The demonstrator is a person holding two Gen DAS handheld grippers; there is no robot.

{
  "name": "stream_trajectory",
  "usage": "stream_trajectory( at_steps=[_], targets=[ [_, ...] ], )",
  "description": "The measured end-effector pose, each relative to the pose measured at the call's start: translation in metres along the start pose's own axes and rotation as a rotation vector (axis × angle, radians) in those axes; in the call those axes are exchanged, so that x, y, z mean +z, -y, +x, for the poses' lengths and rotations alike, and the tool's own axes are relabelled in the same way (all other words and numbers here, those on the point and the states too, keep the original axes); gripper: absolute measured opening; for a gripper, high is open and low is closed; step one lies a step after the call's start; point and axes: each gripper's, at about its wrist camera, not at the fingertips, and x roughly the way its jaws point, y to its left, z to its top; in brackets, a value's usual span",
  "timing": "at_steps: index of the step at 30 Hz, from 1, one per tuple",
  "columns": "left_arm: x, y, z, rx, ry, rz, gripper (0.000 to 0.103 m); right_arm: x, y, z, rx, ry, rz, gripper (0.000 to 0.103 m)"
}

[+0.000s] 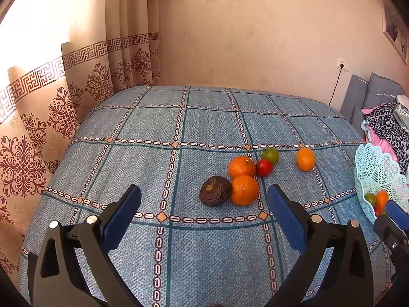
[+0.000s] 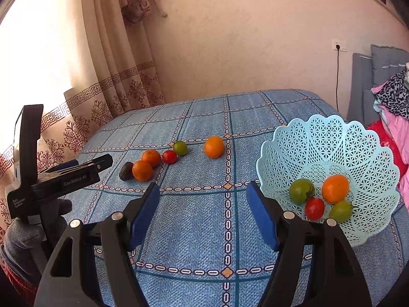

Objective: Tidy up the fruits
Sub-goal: 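Move both tools away from the basket back toward the remaining fruit, then move the left tool to the dark brown avocado while the right tool approaches the large orange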

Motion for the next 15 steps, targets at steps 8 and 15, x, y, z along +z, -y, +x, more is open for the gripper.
stream_trajectory(
  at_steps=[8,15],
  targets=[
    [-0.005,-0.005,0.027,0.031,-0.054,0.005,0.1,-0.007,-0.013,0.015,0.023,-0.042,-0.022,0.07],
    [-0.006,-0.003,0.046,0.051,-0.085,0.029,0.1,-0.01,-0.017,0.026,0.03,-0.07,-0.029,0.07]
  ],
)
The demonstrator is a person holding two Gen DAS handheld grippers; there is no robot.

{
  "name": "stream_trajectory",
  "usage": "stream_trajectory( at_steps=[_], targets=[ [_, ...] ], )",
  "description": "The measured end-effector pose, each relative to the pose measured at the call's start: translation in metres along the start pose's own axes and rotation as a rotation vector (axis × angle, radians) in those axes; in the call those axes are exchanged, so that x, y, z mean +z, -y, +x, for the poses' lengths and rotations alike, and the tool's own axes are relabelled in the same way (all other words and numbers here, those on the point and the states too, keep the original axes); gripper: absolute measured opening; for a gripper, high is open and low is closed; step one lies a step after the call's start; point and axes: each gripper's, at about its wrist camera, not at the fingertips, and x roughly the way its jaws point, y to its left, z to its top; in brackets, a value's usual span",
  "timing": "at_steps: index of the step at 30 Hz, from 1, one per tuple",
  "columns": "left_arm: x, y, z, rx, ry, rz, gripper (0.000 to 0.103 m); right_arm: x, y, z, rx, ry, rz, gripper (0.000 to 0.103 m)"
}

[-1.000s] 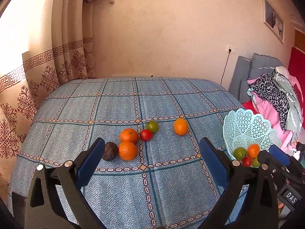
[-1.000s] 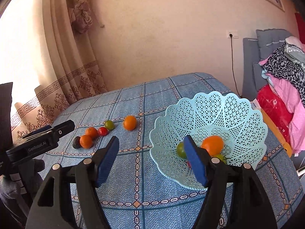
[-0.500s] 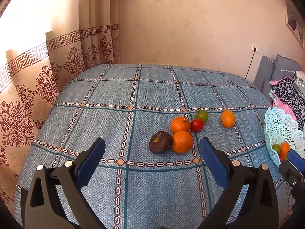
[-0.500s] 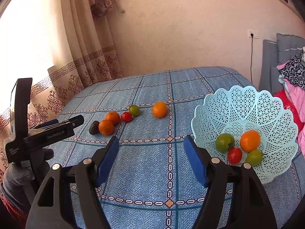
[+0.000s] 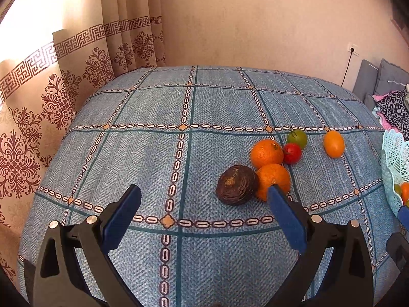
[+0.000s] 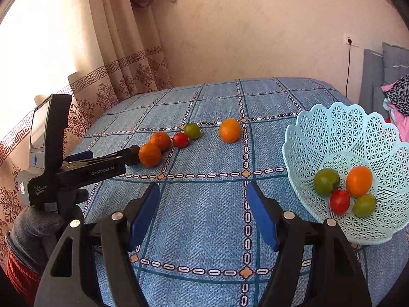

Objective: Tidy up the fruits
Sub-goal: 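Move the left tool to the dark brown avocado while the right tool approaches the large orange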

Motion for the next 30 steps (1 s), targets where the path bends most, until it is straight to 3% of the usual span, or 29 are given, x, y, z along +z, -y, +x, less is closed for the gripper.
stream_trajectory(
  at_steps=[14,30],
  targets=[
    [-0.004,-0.017,0.02,-0.01,-0.033,-0.053,0.1,-0.002,-0.009,0.015,0.016,-0.033,-0.011,0.07],
    [0.001,-0.047,0.018,0.083,-0.018,-0.115,0.1,0.0,-0.014,0.029,0.045,-0.066,-0.014,0.07]
  ],
)
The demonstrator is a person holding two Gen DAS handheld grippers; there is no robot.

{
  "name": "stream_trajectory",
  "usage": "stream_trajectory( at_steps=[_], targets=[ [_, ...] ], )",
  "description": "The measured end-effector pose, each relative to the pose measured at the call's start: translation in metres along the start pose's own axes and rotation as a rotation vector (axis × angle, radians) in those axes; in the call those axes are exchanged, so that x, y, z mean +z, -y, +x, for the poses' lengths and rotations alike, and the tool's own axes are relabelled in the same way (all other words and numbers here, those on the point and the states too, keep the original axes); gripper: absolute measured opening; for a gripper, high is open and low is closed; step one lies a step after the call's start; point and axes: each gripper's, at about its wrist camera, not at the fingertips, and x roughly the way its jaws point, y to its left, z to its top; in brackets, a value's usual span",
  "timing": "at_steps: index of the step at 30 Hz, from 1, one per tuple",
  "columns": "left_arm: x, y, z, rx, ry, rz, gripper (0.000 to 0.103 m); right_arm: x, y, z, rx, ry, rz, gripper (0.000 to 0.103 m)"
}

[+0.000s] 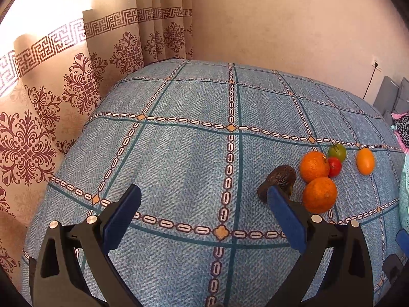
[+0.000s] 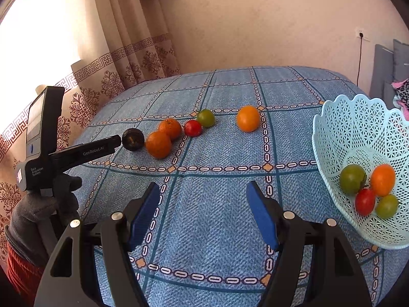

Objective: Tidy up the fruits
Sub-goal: 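Move the left tool to the dark brown avocado while the right tool approaches the large orange, then grasp the avocado with the left tool while the right tool grasps the large orange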

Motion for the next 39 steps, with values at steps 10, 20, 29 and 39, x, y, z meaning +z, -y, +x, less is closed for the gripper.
stream_trajectory(
  at_steps=[10,20,29,39],
  targets=[
    [-0.003,0.006,-0.002,-0.018,0.003,0.018,0.1,0.006,-0.003,0.024,0.031,-0.054,-0.013,0.07],
    [-0.008,-0.001,-0.005,-0.043,0.0,-0.006,0.1,0.026,-0.023,0.062,0.101,-0.106,-0.04,0.061],
    [-0.011,-0.003,-0.009,-0.057,0.011,-0.018,0.1,0.044,-0.039,0.1,0.162,-0.149,-0.019,0.05],
    [-0.011,-0.01,-0.011,-0.058,0.012,-0.049,0.1,0.056,-0.053,0.12,0.191,-0.157,0.006,0.046]
  ],
)
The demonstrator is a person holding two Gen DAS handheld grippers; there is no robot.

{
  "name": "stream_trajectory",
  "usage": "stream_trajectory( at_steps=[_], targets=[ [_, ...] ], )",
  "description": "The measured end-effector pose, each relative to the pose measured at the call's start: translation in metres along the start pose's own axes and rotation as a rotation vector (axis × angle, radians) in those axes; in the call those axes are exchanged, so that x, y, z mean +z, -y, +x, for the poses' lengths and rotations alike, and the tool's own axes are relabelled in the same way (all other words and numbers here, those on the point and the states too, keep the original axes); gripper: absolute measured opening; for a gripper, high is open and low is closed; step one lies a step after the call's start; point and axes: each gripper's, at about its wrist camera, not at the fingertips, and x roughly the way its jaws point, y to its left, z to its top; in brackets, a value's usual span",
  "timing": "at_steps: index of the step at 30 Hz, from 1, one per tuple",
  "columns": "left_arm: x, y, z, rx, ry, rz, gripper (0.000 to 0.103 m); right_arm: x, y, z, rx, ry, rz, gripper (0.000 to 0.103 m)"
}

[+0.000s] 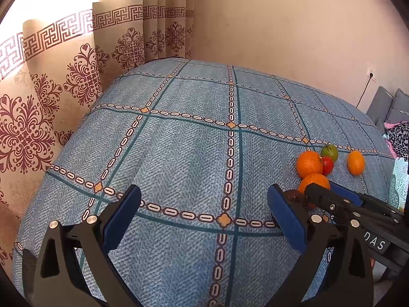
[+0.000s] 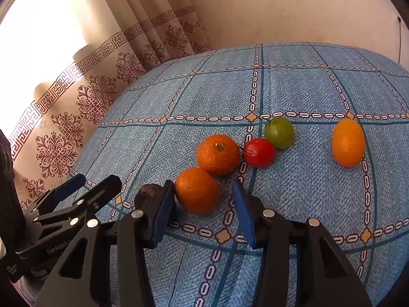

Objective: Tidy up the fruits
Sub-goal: 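Grasp the avocado with the left tool while the right tool grasps the large orange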

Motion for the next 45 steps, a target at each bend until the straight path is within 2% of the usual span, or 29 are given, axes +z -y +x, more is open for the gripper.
stream_trajectory(
  at_steps=[5,7,8,18,28,30,37,41,43,45],
  targets=[
    [0.002,-0.004,-0.001,0.0,0.004,-0.017,0.1,0.001,-0.002,0.005,0.011,-0.005,-0.001,0.043],
    [0.002,-0.004,-0.001,-0.002,0.004,-0.015,0.1,0.0,-0.002,0.006,0.028,-0.006,-0.001,0.037],
    [0.001,-0.004,-0.001,-0.005,0.004,-0.012,0.1,0.0,-0.003,0.005,0.029,-0.005,-0.005,0.037],
    [-0.003,0.01,-0.004,-0.077,0.01,0.019,0.1,-0.013,0.019,-0.023,-0.058,0.038,0.007,0.036],
    [-0.011,0.044,-0.005,-0.14,-0.003,0.129,0.1,-0.03,0.037,-0.05,-0.173,0.087,-0.019,0.036],
    [-0.012,0.05,-0.003,-0.151,-0.013,0.145,0.096,-0.033,0.039,-0.053,-0.181,0.091,-0.025,0.036],
    [-0.012,0.061,0.017,-0.196,-0.102,0.186,0.066,-0.036,0.043,-0.055,-0.169,0.088,-0.009,0.036],
    [-0.011,0.062,0.019,-0.196,-0.101,0.185,0.049,-0.039,0.044,-0.057,-0.165,0.09,-0.006,0.036],
    [-0.012,0.061,0.017,-0.212,-0.095,0.183,0.043,-0.04,0.044,-0.058,-0.165,0.092,-0.003,0.036],
    [-0.013,0.061,0.016,-0.217,-0.09,0.181,0.043,-0.04,0.043,-0.058,-0.166,0.093,-0.001,0.036]
  ],
)
